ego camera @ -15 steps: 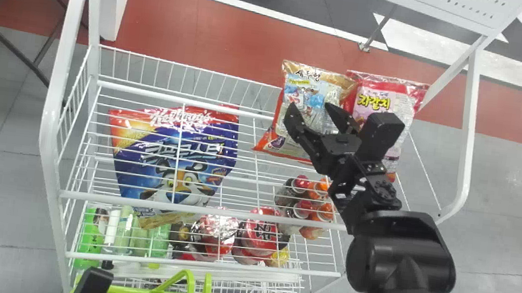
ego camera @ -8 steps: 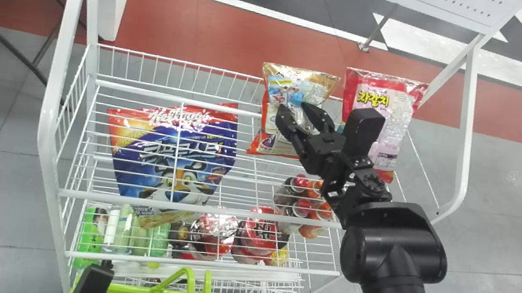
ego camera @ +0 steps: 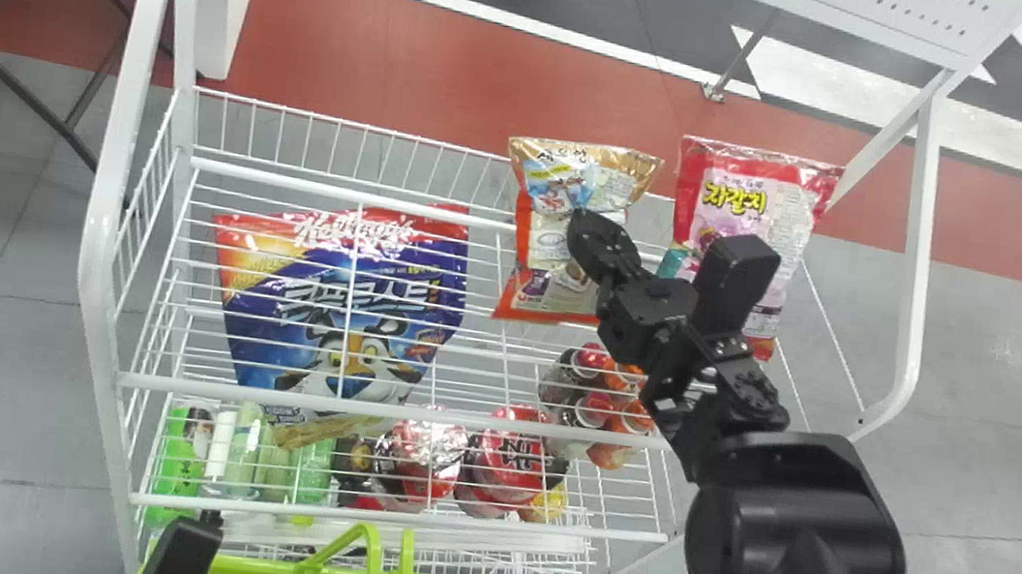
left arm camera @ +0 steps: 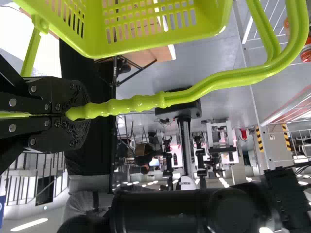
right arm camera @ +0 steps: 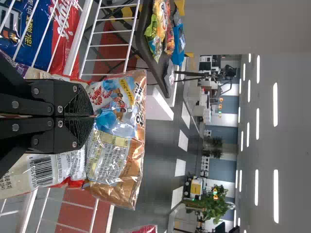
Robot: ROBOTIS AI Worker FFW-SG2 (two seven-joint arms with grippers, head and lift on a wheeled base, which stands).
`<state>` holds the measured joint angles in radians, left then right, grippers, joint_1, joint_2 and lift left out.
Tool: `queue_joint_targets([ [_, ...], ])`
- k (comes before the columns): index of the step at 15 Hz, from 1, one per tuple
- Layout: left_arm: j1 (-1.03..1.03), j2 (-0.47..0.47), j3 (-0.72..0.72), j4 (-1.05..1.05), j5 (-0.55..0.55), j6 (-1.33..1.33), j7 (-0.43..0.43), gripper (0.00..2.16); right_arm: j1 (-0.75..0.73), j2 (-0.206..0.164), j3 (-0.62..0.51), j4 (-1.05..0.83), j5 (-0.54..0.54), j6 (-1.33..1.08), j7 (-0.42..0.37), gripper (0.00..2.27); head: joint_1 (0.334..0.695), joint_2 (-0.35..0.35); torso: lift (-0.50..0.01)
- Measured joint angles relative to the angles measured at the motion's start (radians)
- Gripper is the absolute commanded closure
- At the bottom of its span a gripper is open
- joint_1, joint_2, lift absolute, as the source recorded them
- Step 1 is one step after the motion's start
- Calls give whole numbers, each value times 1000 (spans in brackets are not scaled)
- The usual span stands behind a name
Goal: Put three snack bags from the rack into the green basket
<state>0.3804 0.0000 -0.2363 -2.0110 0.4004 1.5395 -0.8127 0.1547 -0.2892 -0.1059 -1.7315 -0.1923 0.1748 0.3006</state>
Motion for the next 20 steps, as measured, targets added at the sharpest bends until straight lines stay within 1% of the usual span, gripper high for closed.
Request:
queue_joint_targets([
  [2,0,0,0,0,0,0,0,1470,56,-4,-33,-77,-14,2,0,2243,695,-350,0],
  [4,0,0,0,0,0,0,0,1470,128,-15,-85,-182,-52,29,13,2243,695,-350,0],
  [6,0,0,2,0,1,0,-1,1470,202,-19,-147,-311,-102,100,75,2243,695,-350,0],
  [8,2,0,6,-1,3,-1,-3,1470,265,-19,-206,-443,-159,248,167,2243,695,-350,0],
  [9,6,0,9,-2,4,-3,-4,1470,282,-19,-224,-493,-178,336,192,2243,695,-350,0],
  [10,11,0,13,-4,4,-6,-5,1470,296,-19,-240,-545,-190,445,213,2243,695,-350,0],
  [13,17,0,19,-5,5,-12,-8,1470,347,-19,-280,-669,-195,731,229,2243,695,-350,0],
  [14,18,0,23,-5,5,-15,-10,1470,367,-19,-302,-707,-199,844,246,2243,695,-350,0],
  [16,20,0,25,-5,6,-21,-11,1470,410,-16,-344,-745,-220,1033,311,2243,695,-350,0],
  [17,21,0,25,-4,6,-24,-11,1470,435,-13,-352,-749,-229,1078,332,2243,695,-350,0],
  [18,21,0,25,-3,6,-27,-11,1470,468,-5,-351,-749,-235,1102,347,2243,695,-350,0],
  [20,20,0,24,-1,6,-30,-11,1470,513,9,-313,-716,-239,1109,360,2243,695,-350,0],
])
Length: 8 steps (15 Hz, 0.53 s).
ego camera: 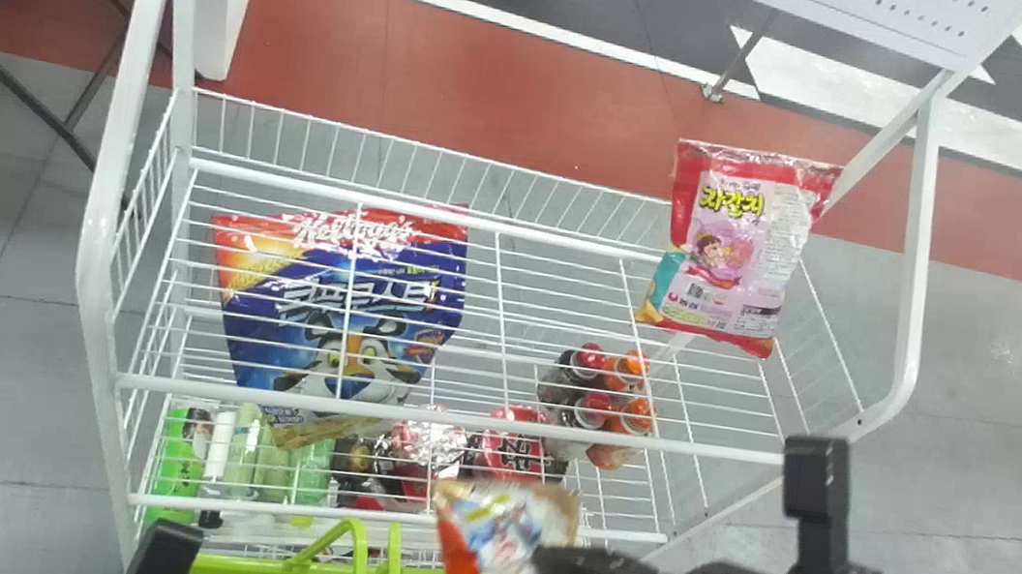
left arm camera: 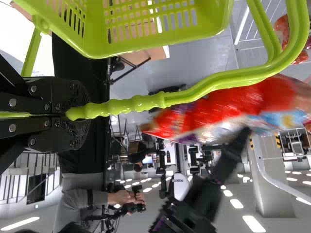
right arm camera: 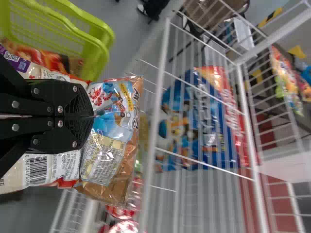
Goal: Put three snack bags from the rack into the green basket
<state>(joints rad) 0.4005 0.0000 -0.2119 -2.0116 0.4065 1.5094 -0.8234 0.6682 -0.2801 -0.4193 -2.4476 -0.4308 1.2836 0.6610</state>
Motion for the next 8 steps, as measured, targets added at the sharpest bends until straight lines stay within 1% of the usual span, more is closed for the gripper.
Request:
queue_joint_targets([
  [3,-2,0,-3,1,0,-1,1,1470,16,3,91,84,7,-49,1,2243,695,-350,0],
  [5,-2,0,-4,1,0,-1,1,1470,17,2,170,132,37,-113,-6,2243,695,-350,0],
  [7,-2,0,-5,1,0,-1,3,1470,13,-3,256,188,82,-213,-30,2243,695,-350,0],
  [8,-2,0,-6,1,0,-1,3,1470,9,-8,307,226,121,-285,-57,2243,695,-350,0],
])
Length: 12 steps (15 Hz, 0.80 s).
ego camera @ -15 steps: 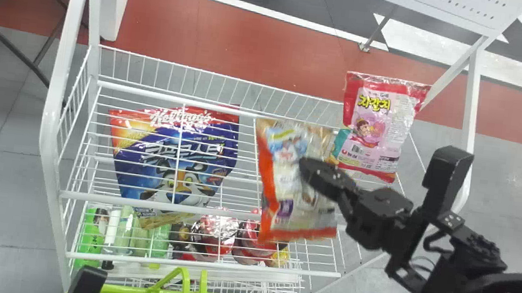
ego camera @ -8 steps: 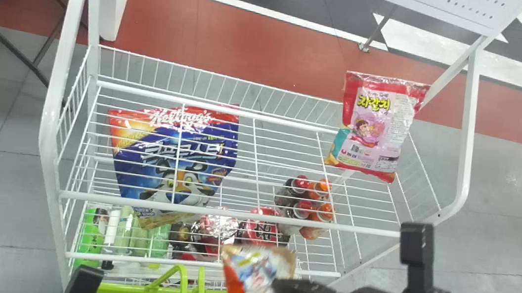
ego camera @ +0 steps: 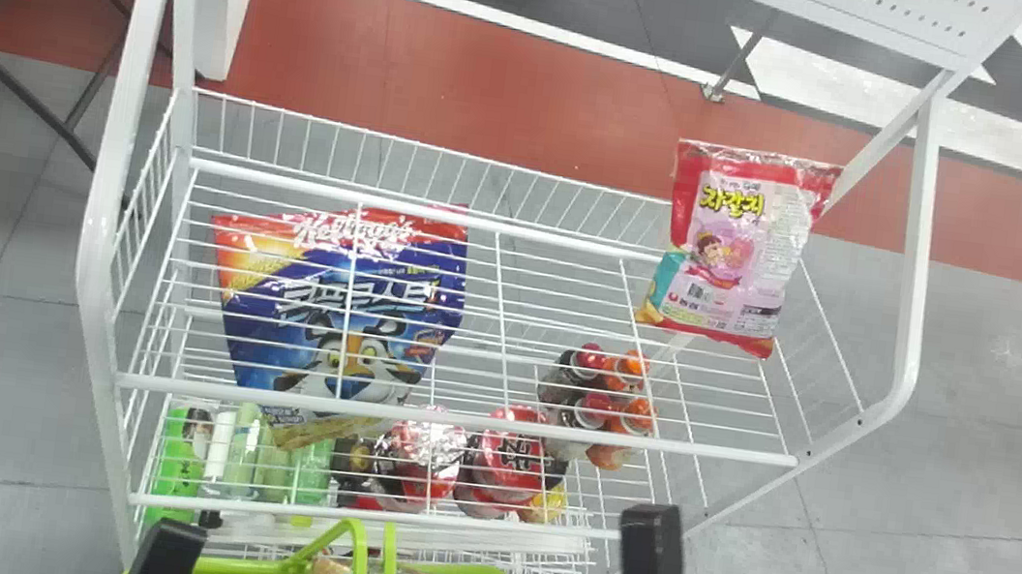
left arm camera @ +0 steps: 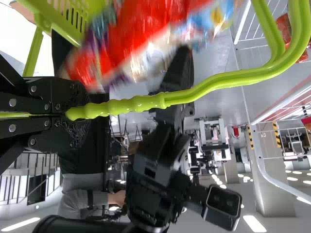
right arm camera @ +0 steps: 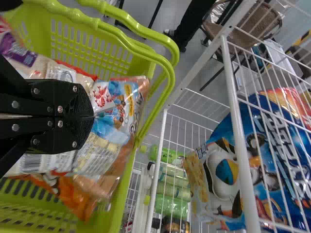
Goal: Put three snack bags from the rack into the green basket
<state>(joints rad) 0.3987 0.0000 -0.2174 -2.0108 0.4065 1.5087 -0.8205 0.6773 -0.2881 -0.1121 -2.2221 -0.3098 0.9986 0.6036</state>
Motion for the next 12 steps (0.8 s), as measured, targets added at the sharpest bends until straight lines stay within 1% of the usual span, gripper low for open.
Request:
queue_joint_targets([
  [1,0,0,0,0,0,0,0,1470,-5,-8,42,37,33,-57,-22,2243,695,-350,0],
  [3,0,0,0,0,0,0,0,1470,-26,-29,116,125,78,-115,-36,2243,695,-350,0],
  [6,0,0,2,0,0,0,-1,1470,-46,-50,191,222,111,-151,-51,2243,695,-350,0],
  [7,-2,0,2,0,0,0,-1,1470,-49,-55,207,242,116,-157,-53,2189,695,-350,0],
  [8,-4,0,2,0,0,0,0,1470,-49,-56,212,247,113,-157,-53,1811,695,-350,0],
  [9,-6,0,1,0,0,0,0,1470,-44,-57,203,240,99,-150,-53,815,695,-350,0],
  [10,-7,0,1,0,0,0,-1,1470,-37,-58,190,223,89,-139,-53,-2,695,-350,0],
  [12,-8,0,3,1,0,0,-3,1470,-10,-61,155,163,80,-106,-53,-2,695,-350,0],
])
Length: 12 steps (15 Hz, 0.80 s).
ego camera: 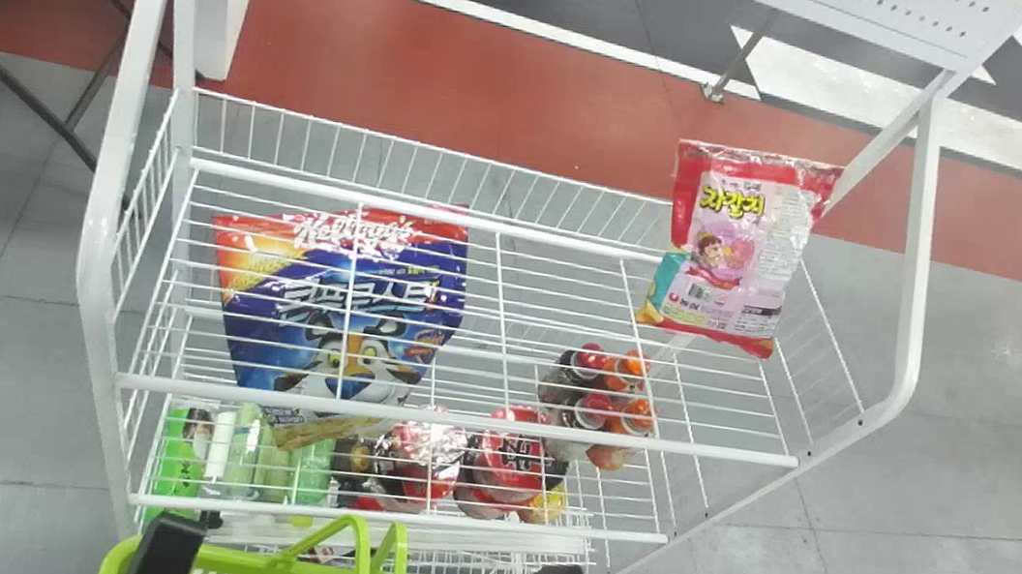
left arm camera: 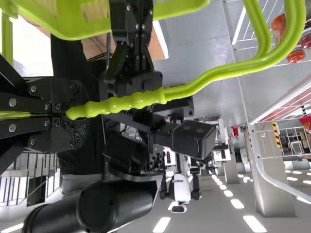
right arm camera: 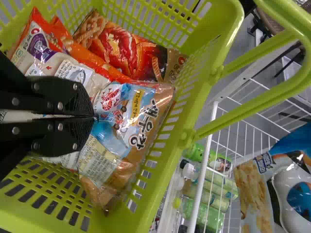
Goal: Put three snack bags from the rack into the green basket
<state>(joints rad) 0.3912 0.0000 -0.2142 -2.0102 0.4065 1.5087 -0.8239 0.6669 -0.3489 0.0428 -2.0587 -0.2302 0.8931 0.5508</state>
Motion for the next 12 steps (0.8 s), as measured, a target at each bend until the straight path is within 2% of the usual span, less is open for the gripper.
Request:
queue_joint_targets([
  [5,1,0,4,-1,4,0,-2,1470,60,-2,-66,-153,-4,-12,6,63,695,-350,0],
  [8,2,0,7,1,6,-1,-7,1470,85,10,-108,-199,-5,-187,0,66,695,-350,0],
  [10,2,0,8,6,6,-4,-9,1470,108,32,-144,-237,-7,-338,-9,66,695,-350,0],
  [12,2,0,8,8,6,-6,-9,1470,133,54,-169,-267,-15,-473,-70,66,695,-350,0],
])
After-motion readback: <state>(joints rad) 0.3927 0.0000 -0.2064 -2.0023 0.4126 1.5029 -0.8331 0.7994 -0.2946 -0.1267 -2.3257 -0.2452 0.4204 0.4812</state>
